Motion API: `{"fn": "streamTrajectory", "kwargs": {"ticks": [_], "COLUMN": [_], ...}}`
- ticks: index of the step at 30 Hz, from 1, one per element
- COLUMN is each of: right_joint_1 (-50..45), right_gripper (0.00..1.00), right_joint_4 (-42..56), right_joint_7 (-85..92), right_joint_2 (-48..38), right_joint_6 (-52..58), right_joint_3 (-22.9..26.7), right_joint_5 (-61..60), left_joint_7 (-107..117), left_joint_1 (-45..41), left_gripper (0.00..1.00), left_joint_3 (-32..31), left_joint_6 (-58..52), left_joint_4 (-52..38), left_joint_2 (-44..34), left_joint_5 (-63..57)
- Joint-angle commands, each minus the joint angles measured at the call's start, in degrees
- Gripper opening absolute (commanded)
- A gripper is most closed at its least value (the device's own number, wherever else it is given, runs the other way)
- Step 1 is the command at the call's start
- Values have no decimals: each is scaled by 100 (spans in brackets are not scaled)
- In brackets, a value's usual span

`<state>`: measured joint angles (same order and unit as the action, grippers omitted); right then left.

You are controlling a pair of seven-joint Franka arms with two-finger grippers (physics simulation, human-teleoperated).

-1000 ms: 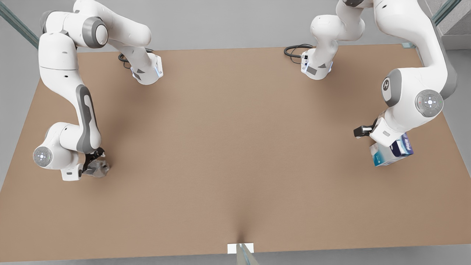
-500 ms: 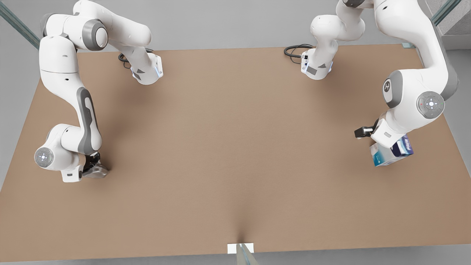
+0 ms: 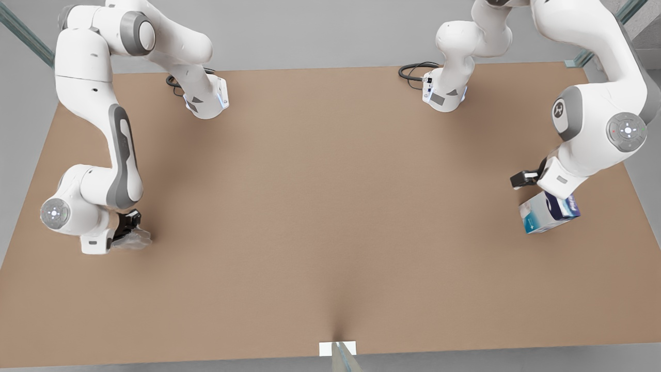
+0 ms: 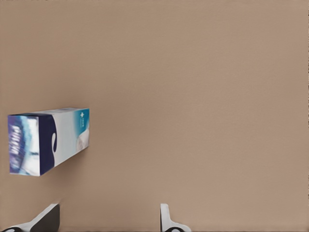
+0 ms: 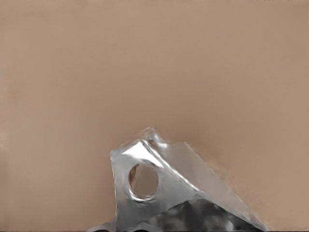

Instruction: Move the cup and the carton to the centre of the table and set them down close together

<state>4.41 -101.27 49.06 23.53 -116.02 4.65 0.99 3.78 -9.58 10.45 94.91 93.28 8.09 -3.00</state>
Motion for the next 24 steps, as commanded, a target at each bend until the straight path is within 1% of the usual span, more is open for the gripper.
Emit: {"fn": "streamTrajectory", "kwargs": {"ticks": [1,3,6,9,11,13,14,15,16,17,19,20,21,24], "right_joint_1": [-89,-537,-1328,-2356,-2937,-3350,-3561,-3667,-3771,-3921,-4000,-4114,-4246,-4361], "right_gripper": [21,21,21,21,21,21,21,21,21,21,21,21,21,21], "right_joint_4": [-24,28,213,994,1917,3243,3772,4333,4974,5301,5758,5855,5986,6093], "right_joint_7": [-116,-1003,-2445,-4088,-4897,-5924,-6549,-6909,-7410,-7499,-7824,-8105,-8518,-8896], "right_joint_2": [-50,-174,-218,99,722,1591,1979,2435,2910,3218,3781,3939,4115,4256], "right_joint_6": [1,229,282,458,642,1143,1143,1196,1433,1477,1398,1231,976,467], "right_joint_3": [1,1,-16,-16,-16,-43,-52,-34,-60,1,-25,-34,-34,-34], "right_joint_5": [25,25,-28,-37,-142,-388,-459,-468,-468,-468,-468,-511,-520,-538], "left_joint_7": [0,8,17,35,17,26,-18,-44,-184,-631,-1063,-1143,-1678,-2118], "left_joint_1": [9,9,9,9,9,17,17,210,386,606,800,835,852,888], "left_gripper": [100,100,100,100,100,100,100,100,100,100,100,100,100,100], "left_joint_3": [1,1,1,1,1,53,422,616,678,686,977,1020,1029,1117], "left_joint_6": [1,-17,-17,-43,-61,-61,45,395,738,862,1117,1196,1345,1925], "left_joint_4": [6,6,6,6,6,33,42,42,42,59,226,270,410,1026], "left_joint_2": [0,-27,-36,-53,-62,-53,-44,52,113,210,290,342,377,421], "left_joint_5": [1,1,1,-7,-7,-25,-7,1,1,194,810,871,854,854]}}
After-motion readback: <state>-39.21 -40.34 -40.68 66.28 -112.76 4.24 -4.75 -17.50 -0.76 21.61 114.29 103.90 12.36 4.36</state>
